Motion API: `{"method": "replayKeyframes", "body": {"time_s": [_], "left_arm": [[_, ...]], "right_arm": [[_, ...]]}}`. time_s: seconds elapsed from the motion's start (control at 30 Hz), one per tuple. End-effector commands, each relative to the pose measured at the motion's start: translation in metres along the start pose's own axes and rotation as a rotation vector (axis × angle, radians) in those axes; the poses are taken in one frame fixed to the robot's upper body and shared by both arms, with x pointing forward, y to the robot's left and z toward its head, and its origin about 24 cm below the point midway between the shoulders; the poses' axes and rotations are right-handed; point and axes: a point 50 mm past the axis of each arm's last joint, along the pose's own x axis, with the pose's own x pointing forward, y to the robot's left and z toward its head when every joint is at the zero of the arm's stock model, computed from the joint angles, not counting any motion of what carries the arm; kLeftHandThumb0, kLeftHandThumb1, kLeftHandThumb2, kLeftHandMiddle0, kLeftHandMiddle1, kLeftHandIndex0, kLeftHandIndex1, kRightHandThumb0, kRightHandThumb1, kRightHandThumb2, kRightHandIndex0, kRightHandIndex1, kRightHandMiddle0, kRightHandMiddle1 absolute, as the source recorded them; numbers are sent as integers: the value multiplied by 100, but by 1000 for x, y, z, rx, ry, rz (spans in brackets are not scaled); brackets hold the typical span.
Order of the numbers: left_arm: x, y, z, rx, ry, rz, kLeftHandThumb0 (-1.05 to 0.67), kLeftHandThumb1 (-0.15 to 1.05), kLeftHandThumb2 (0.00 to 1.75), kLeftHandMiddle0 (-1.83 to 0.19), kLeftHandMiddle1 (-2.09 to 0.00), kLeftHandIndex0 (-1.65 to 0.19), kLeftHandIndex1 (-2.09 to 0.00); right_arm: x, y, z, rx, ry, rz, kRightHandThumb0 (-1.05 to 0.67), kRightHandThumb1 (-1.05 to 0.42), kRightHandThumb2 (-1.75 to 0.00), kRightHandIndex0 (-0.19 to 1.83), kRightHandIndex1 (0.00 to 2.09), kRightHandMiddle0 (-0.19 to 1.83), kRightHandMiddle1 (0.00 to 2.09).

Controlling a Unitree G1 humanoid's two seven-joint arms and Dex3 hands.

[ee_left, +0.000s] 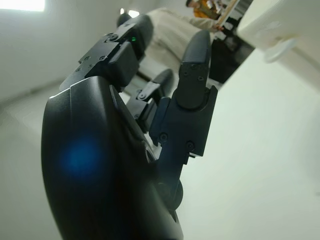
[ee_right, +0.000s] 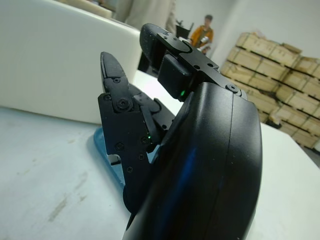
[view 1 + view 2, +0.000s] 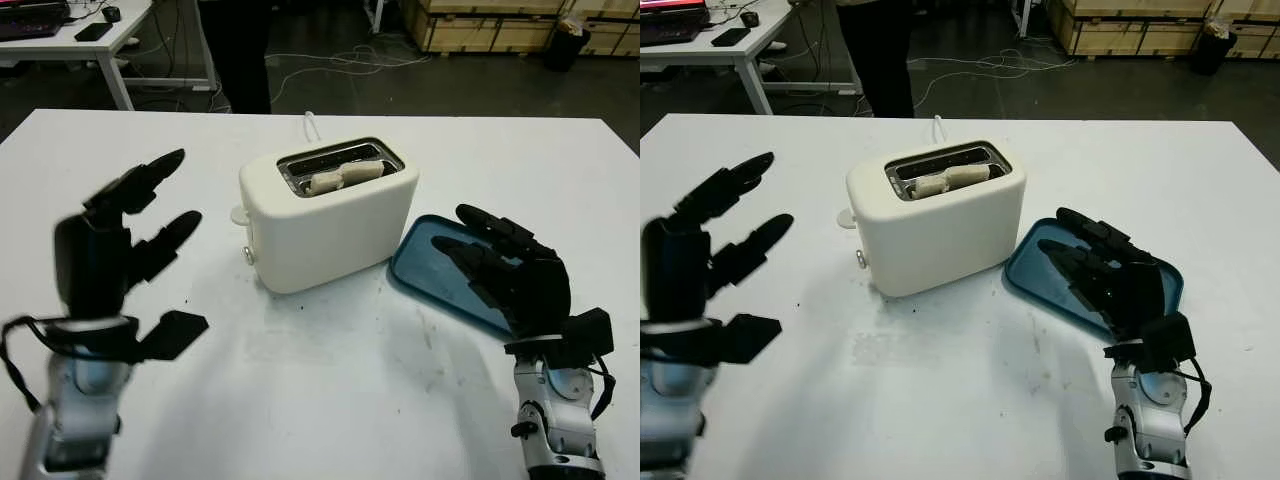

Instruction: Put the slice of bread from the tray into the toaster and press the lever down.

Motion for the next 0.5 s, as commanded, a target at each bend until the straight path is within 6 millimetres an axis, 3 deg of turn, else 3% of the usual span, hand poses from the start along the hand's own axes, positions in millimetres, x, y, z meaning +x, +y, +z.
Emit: {"method": "replayKeyframes", "body": {"time_s": [0.0,0.2,0.33,0.47], "left_arm": [[9,3,0,58,-87,-70,-15,73,0,-108,-60,-103,-29],[25,5,-6,194,-204,-188,-20,72,0,-117,-63,-117,-22],[35,4,-10,268,-244,-219,-25,69,0,-116,-87,-127,-10],[42,-2,-14,306,-249,-242,-26,65,0,-119,-92,-130,-8]], "right_arm": [[4,1,2,18,2,-8,-22,-91,0,105,12,90,3],[5,3,2,-3,13,-2,-22,-91,0,105,10,90,2],[6,3,3,-13,3,-3,-22,-90,0,105,9,91,2],[8,2,4,2,-2,5,-22,-91,0,104,8,92,1]]}}
